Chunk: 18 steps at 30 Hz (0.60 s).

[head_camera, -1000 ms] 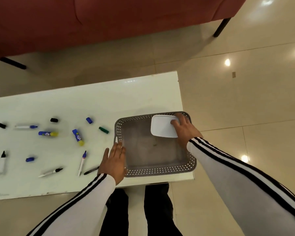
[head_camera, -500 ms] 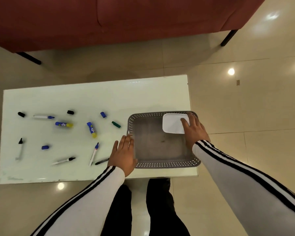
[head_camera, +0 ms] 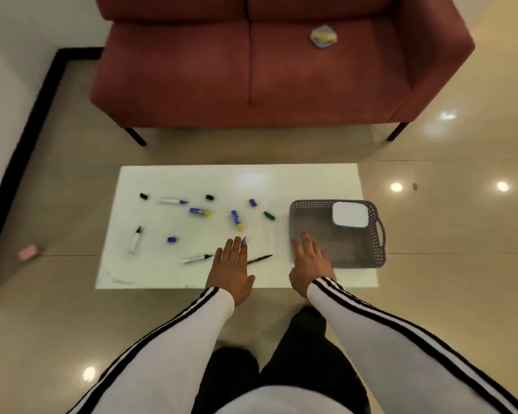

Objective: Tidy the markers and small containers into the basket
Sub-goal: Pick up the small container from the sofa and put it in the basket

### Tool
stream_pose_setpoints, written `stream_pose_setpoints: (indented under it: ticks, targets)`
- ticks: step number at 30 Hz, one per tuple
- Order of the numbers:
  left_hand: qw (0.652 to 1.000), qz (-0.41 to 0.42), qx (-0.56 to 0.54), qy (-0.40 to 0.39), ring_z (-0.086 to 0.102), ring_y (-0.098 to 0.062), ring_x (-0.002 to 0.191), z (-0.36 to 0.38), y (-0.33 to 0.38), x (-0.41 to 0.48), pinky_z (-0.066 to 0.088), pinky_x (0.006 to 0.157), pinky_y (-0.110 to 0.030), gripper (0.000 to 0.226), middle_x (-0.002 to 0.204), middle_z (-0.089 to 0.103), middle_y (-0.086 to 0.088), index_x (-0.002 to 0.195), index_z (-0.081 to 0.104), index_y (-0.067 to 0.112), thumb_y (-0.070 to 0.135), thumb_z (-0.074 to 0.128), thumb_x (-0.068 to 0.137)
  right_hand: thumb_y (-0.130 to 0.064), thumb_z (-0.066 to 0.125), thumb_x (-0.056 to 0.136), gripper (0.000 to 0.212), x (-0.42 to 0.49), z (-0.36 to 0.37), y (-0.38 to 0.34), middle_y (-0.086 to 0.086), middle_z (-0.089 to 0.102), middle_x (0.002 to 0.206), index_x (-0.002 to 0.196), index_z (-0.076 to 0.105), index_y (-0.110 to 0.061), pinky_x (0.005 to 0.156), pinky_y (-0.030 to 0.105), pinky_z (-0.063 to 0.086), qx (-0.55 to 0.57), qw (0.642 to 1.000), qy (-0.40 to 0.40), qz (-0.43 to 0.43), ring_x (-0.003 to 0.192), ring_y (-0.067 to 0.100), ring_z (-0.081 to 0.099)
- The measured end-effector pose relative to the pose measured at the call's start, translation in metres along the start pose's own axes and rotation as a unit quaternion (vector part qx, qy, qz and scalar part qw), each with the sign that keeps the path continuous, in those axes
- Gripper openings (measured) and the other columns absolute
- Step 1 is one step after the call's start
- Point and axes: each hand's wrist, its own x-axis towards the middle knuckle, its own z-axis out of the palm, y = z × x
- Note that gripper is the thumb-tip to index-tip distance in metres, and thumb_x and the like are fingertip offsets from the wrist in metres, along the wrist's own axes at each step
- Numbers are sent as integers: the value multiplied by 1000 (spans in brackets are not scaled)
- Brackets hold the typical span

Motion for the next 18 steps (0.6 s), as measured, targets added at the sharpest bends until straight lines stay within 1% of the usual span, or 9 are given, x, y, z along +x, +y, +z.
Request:
stream_pose_setpoints:
  ticks: [4,6,12,15,18]
  targets:
    - [999,-30,-6,29,-11,-27,150,16,-86,-69,-1,122,-44,81,163,-14,-11,155,-3,9,48,39,98,-15,51,84,76,-33,28,-106,5,0,164,153,19,-18,120,37,15,13,999,18,-34,149,24,6]
    - [997,-62,-18,40,-12,-27,150,26,-131,-102,-2,121,-44,82,163,-15,-10,155,-3,8,48,40,98,-16,49,85,77,-43,41,-158,4,0,164,154,16,-18,121,37,12,16,998,18,-61,150,23,3]
    - [982,-161,-86,52,-12,-26,150,51,-240,-176,-2,122,-44,80,163,-12,-10,155,-2,9,47,39,98,-26,48,91,75,-47,73,-283,4,-5,165,156,11,-19,120,38,13,-47,984,-2,-169,150,24,4]
    - [971,-198,-122,58,-10,-26,150,66,-284,-198,-1,122,-43,80,164,-8,-10,155,0,9,47,41,97,-28,48,91,74,-39,87,-336,6,-3,164,155,13,-18,119,39,16,-83,974,-15,-211,149,26,7]
    - [957,-239,-155,63,-9,-26,150,78,-328,-211,0,122,-43,81,164,-7,-9,155,-1,9,46,42,97,-26,47,91,75,-22,107,-386,5,-5,164,156,10,-19,120,39,13,-107,964,-42,-239,150,25,4]
